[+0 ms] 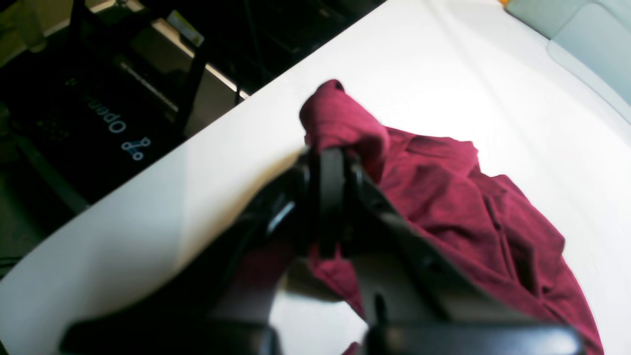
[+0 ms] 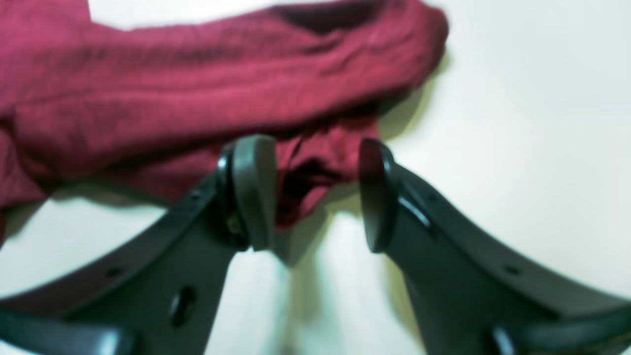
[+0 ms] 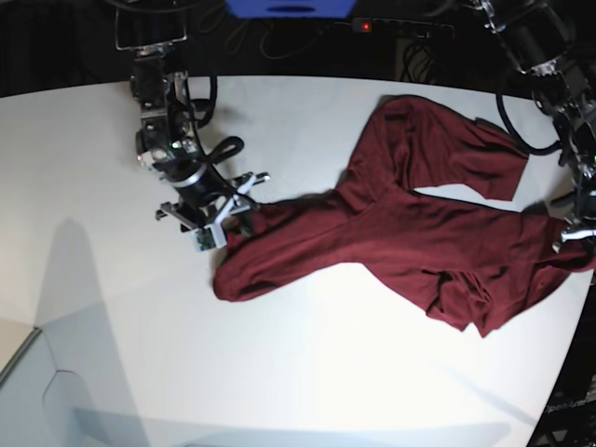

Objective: Layout the t-shirt on the table in an organized manner, then fold the t-shirt properly
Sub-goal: 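Drag the shirt with the right gripper away from the left gripper, then lay the shirt down and open the right gripper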

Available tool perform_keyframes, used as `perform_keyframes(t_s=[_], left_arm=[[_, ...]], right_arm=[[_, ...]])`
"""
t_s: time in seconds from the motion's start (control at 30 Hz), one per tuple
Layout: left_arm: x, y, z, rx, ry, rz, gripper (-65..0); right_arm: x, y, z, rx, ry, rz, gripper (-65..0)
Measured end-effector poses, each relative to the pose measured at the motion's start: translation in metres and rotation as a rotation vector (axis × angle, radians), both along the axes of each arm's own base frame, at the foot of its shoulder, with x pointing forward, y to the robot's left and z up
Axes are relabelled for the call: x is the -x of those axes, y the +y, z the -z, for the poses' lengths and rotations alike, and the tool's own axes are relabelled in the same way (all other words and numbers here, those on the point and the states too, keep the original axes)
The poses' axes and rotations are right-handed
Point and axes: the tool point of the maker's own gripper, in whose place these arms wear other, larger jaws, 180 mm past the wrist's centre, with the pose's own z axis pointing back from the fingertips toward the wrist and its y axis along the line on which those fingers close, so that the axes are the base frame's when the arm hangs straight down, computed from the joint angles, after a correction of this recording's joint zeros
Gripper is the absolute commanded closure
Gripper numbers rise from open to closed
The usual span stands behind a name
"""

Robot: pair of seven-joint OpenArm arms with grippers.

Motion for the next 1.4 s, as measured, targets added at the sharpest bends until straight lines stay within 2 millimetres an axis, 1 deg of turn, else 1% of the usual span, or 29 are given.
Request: perform_keyframes(t_s=[0.07, 0.13, 0.17, 0.2, 0.27, 0.33, 0.37, 0.43, 0.53, 0.63, 0.7, 0.77, 0.87, 0.93, 1.03, 1.17, 1.3, 1.4], left_arm=[[0.007, 0.011, 0.003, 0.013, -0.001, -0.037, 0.0], [0.014, 0.02, 0.006, 0.013, 0.011, -0.066, 0.0], [0.016, 0.021, 0.007, 0.014, 0.012, -0.069, 0.0], [0.016, 0.021, 0.007, 0.014, 0.014, -0.068, 0.0], [0.014, 0.019, 0.006, 0.015, 0.012, -0.062, 0.0], [0.014, 0.019, 0.006, 0.014, 0.012, -0.062, 0.0], [0.014, 0.019, 0.007, 0.015, 0.012, -0.062, 0.0], [0.014, 0.019, 0.007, 0.015, 0.012, -0.062, 0.0], [0.022, 0.029, 0.005, 0.022, 0.001, -0.098, 0.0], [0.024, 0.031, 0.004, 0.02, 0.001, -0.106, 0.0], [0.022, 0.027, 0.007, 0.034, -0.002, -0.098, 0.0], [0.022, 0.02, 0.012, 0.053, -0.003, -0.094, 0.0], [0.02, 0.006, 0.025, 0.114, -0.01, -0.089, 0.0], [0.018, 0.0, 0.029, 0.131, -0.008, -0.081, 0.0], [0.008, -0.016, 0.033, 0.128, -0.004, -0.046, 0.0], [-0.004, -0.046, 0.064, 0.191, 0.06, 0.015, 0.0], [-0.011, -0.056, 0.077, 0.213, 0.082, 0.036, 0.0], [-0.013, -0.064, 0.084, 0.233, 0.093, 0.042, 0.0]], right_arm=[[0.003, 0.009, 0.006, -0.006, 0.01, -0.022, -28.4], [0.008, 0.011, 0.019, -0.01, 0.048, -0.025, -28.2], [0.011, 0.011, 0.026, -0.014, 0.058, -0.026, -28.1], [0.011, 0.011, 0.028, -0.023, 0.055, -0.021, -28.0], [0.007, 0.01, 0.03, -0.027, 0.059, -0.019, -27.3], [0.0, 0.009, 0.03, -0.025, 0.06, -0.02, -24.5], [-0.004, 0.005, 0.029, -0.021, 0.058, -0.012, -22.0], [-0.009, -0.012, 0.03, -0.002, 0.061, 0.012, -15.0], [-0.017, -0.036, 0.027, 0.005, 0.057, 0.074, -6.5], [-0.026, -0.069, 0.023, -0.002, 0.056, 0.174, 0.0], [-0.03, -0.09, 0.021, -0.005, 0.056, 0.234, 0.0], [-0.033, -0.104, 0.022, -0.012, 0.062, 0.275, 0.0], [-0.04, -0.116, 0.024, -0.027, 0.066, 0.312, 0.0], [-0.042, -0.123, 0.025, -0.035, 0.067, 0.335, 0.0], [-0.041, -0.13, 0.025, -0.04, 0.065, 0.358, 0.0], [-0.04, -0.14, 0.024, -0.035, 0.061, 0.377, 0.0], [-0.039, -0.154, 0.024, -0.005, 0.063, 0.382, 0.0], [-0.038, -0.163, 0.024, 0.003, 0.063, 0.395, 0.0]])
